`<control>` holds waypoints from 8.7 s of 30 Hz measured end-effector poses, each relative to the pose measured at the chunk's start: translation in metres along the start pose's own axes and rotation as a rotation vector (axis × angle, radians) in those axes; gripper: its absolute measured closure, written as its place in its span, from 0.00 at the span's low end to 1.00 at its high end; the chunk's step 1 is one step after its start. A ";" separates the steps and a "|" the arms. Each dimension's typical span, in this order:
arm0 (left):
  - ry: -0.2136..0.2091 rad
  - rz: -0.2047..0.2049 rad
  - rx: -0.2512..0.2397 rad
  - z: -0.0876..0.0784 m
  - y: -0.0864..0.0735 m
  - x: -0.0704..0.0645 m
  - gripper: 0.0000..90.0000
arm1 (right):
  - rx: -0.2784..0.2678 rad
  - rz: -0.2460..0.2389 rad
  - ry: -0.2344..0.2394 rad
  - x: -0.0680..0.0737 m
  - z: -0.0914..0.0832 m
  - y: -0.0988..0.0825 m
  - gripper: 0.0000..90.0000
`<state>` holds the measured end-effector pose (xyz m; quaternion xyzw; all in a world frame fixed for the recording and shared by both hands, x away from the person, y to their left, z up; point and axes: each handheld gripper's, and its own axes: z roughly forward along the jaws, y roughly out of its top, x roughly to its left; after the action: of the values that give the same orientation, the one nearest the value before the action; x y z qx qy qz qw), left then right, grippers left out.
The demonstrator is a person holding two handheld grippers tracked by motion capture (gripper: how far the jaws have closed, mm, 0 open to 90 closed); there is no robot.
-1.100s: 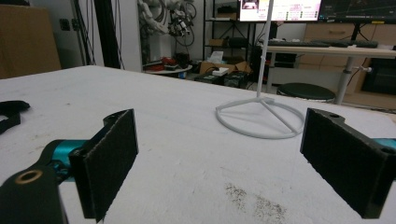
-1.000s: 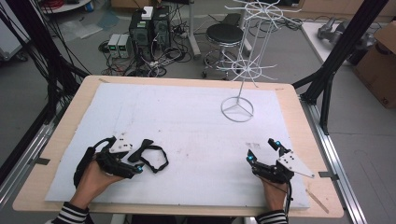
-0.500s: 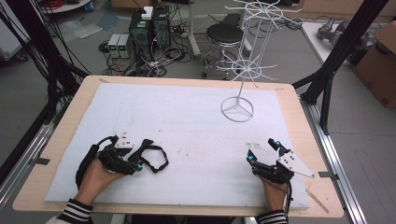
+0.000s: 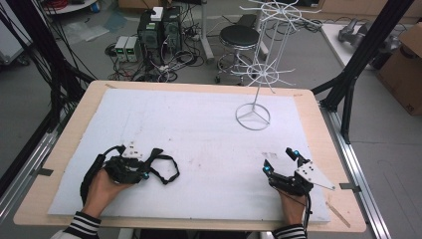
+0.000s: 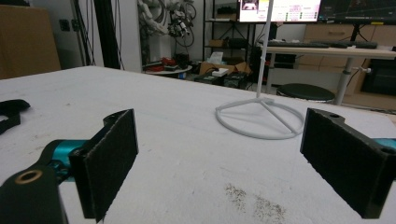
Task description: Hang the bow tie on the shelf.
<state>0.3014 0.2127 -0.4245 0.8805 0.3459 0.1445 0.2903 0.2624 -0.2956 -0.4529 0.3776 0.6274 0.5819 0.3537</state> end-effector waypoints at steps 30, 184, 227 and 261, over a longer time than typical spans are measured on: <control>-0.043 -0.072 -0.151 -0.012 0.001 0.009 0.97 | 0.001 0.004 0.002 0.000 0.000 0.000 0.11; -0.201 -0.067 -0.701 0.073 0.273 -0.031 0.97 | -0.010 0.035 0.000 -0.003 -0.001 -0.001 0.11; -0.087 0.094 -0.684 0.026 0.158 -0.013 0.13 | -0.005 0.009 -0.001 0.000 -0.001 0.000 0.11; 0.151 -0.084 -0.967 -0.012 -0.069 0.025 0.15 | -0.019 0.002 -0.031 0.001 -0.002 -0.001 0.11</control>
<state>0.2780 0.2760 -0.4555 0.6172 0.2942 0.3403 0.6455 0.2599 -0.2952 -0.4536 0.3837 0.6161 0.5822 0.3664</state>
